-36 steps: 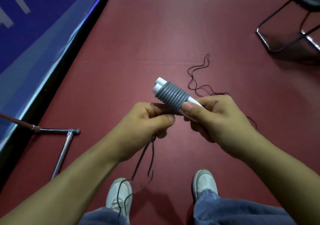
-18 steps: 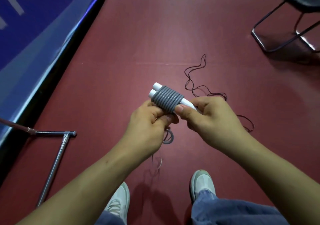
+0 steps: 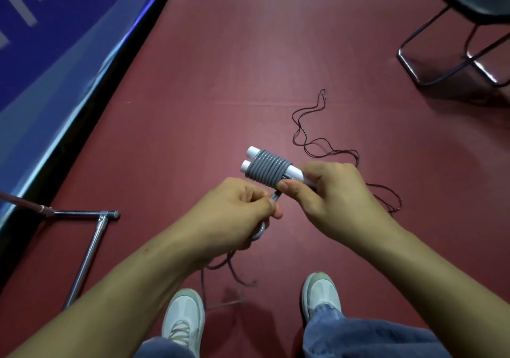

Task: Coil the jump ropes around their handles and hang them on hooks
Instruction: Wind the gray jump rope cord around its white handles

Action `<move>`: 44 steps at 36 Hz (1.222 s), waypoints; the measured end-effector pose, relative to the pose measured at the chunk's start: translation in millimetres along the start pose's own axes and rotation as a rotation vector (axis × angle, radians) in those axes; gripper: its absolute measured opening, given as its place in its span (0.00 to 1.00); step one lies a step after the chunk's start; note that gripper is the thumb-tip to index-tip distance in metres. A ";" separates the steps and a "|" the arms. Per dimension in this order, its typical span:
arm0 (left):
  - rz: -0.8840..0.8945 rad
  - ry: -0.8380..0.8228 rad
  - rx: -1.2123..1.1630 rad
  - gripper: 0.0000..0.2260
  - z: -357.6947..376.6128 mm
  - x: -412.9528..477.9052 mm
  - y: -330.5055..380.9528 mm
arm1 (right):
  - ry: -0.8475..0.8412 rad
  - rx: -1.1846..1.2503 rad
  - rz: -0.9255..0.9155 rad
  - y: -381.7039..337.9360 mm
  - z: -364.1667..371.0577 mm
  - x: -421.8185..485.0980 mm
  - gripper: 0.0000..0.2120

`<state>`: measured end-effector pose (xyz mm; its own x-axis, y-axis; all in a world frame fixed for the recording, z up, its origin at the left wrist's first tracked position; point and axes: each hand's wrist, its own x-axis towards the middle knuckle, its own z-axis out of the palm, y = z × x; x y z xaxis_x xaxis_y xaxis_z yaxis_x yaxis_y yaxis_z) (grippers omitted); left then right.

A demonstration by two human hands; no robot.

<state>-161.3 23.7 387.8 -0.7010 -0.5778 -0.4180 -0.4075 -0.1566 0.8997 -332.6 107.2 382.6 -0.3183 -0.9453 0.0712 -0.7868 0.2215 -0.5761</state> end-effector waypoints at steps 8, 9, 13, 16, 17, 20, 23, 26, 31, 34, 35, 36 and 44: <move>-0.075 0.043 -0.019 0.10 -1.4 -4.0 0.7 | -0.235 -0.239 0.058 -18.8 -1.7 -1.7 0.21; -0.099 0.051 -0.031 0.10 -1.9 -3.4 2.7 | -0.263 -0.259 0.063 -22.2 -2.4 -1.4 0.21; -0.155 0.038 -0.058 0.08 -3.0 -4.1 8.6 | -0.328 -0.284 0.034 -27.2 -8.8 -3.4 0.19; -0.169 0.027 -0.062 0.09 -4.5 -5.2 10.3 | -0.328 -0.304 -0.007 -31.7 -10.7 -10.4 0.15; -0.169 0.027 -0.071 0.09 -5.7 -5.2 11.0 | -0.322 -0.298 -0.016 -34.3 -10.0 -12.7 0.15; -0.186 0.023 -0.067 0.10 -8.6 -5.9 10.6 | -0.328 -0.314 -0.026 -38.9 -4.1 -14.8 0.19; -0.208 -0.024 -0.025 0.11 -9.3 -7.1 12.1 | -0.374 -0.348 -0.024 -37.1 2.7 -14.6 0.20; -0.260 -0.053 -0.030 0.15 -13.8 -5.6 16.3 | -0.407 -0.351 -0.010 -38.4 7.2 -15.4 0.22; -0.249 -0.041 -0.114 0.30 -24.5 2.3 17.0 | -0.449 -0.345 -0.030 -40.0 12.4 -20.8 0.22; -0.143 0.017 -0.065 0.31 -35.7 6.5 17.3 | -0.531 -0.233 0.000 -40.6 12.5 -24.1 0.25; -0.070 0.057 0.011 0.29 -41.0 9.2 14.1 | -0.560 -0.175 0.013 -40.4 11.1 -24.0 0.26; 0.009 0.107 0.108 0.26 -45.4 11.7 10.8 | -0.584 -0.115 0.021 -39.9 8.9 -23.0 0.26; 0.281 -0.119 0.170 0.15 -58.7 9.2 4.0 | -0.627 0.144 -0.054 -44.3 4.7 -23.5 0.26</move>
<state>-135.0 -29.2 394.9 -0.8589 -0.4804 -0.1778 -0.2735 0.1365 0.9522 -287.8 118.4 402.7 0.1238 -0.9242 -0.3614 -0.7006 0.1766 -0.6913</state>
